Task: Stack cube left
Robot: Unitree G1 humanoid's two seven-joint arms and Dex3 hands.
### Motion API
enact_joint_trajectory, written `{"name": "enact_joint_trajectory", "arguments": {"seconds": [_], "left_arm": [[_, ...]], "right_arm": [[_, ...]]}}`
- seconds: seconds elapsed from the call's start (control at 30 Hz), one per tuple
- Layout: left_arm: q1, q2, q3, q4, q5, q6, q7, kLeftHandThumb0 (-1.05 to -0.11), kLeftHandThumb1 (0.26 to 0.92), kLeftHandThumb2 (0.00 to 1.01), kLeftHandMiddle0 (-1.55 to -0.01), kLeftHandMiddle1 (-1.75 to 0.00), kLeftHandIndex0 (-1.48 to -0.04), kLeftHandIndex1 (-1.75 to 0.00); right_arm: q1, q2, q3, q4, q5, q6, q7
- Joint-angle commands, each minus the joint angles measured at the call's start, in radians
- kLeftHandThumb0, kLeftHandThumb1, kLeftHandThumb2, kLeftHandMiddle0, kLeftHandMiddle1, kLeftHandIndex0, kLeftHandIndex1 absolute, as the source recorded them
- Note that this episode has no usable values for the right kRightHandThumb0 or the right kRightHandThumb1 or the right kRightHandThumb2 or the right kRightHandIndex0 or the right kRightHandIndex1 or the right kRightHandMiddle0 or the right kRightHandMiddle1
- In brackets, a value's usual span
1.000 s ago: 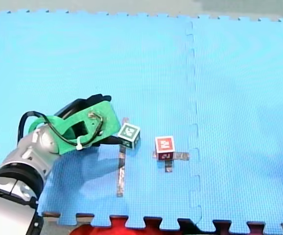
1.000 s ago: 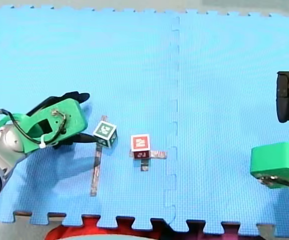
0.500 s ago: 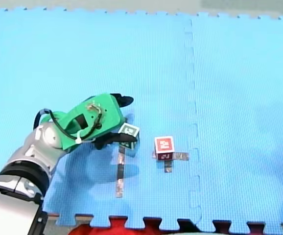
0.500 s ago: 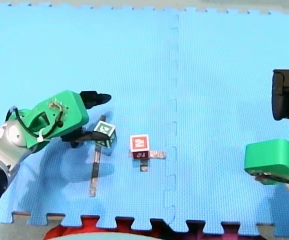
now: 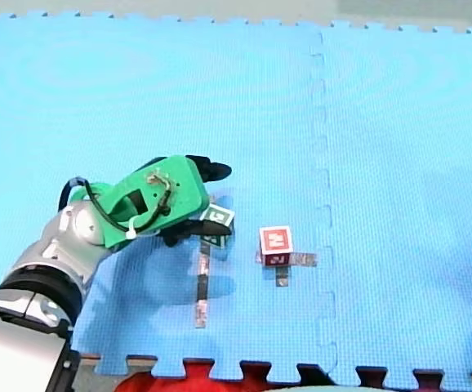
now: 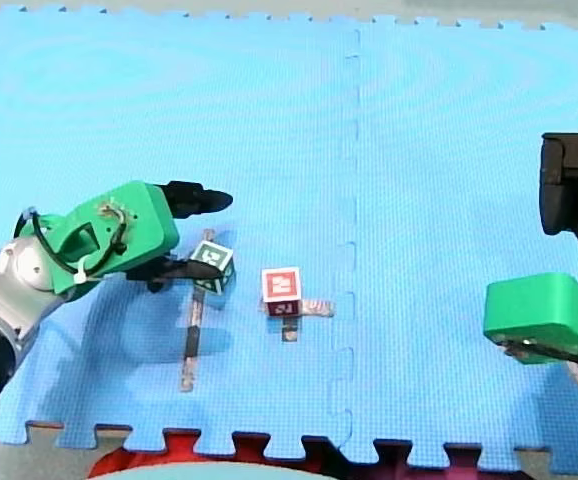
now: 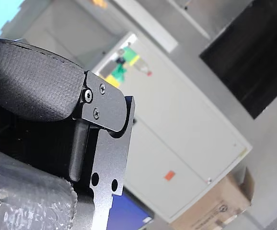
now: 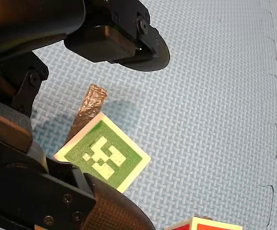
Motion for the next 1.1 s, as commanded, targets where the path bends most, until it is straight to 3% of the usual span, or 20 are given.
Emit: {"name": "enact_joint_trajectory", "arguments": {"seconds": [0.0, 0.27, 0.63, 1.07], "left_arm": [[-0.002, 0.001, -0.001, -0.001, 0.001, -0.004, 0.001, -0.952, 0.788, 0.0, -0.83, -1.75, -0.5, -0.02], [-0.002, 0.002, -0.002, -0.002, 0.0, -0.004, -0.001, -0.957, 0.787, 0.0, -0.86, -1.75, -0.53, -0.02], [-0.018, 0.027, -0.089, 0.001, 0.097, 0.005, 0.034, -0.966, 0.782, 0.0, -0.87, -1.75, -0.53, -0.01], [-0.05, 0.041, -0.186, 0.003, 0.195, 0.033, 0.096, -0.981, 0.781, 0.0, -0.92, -1.75, -0.54, -0.01]], "right_arm": [[0.004, -0.004, -0.006, -0.009, 0.009, -0.001, 0.005], [0.019, -0.003, -0.012, -0.035, 0.013, 0.013, 0.017], [0.036, 0.005, -0.018, -0.069, 0.022, 0.034, 0.036], [0.037, 0.007, -0.018, -0.065, 0.014, 0.034, 0.03]]}}
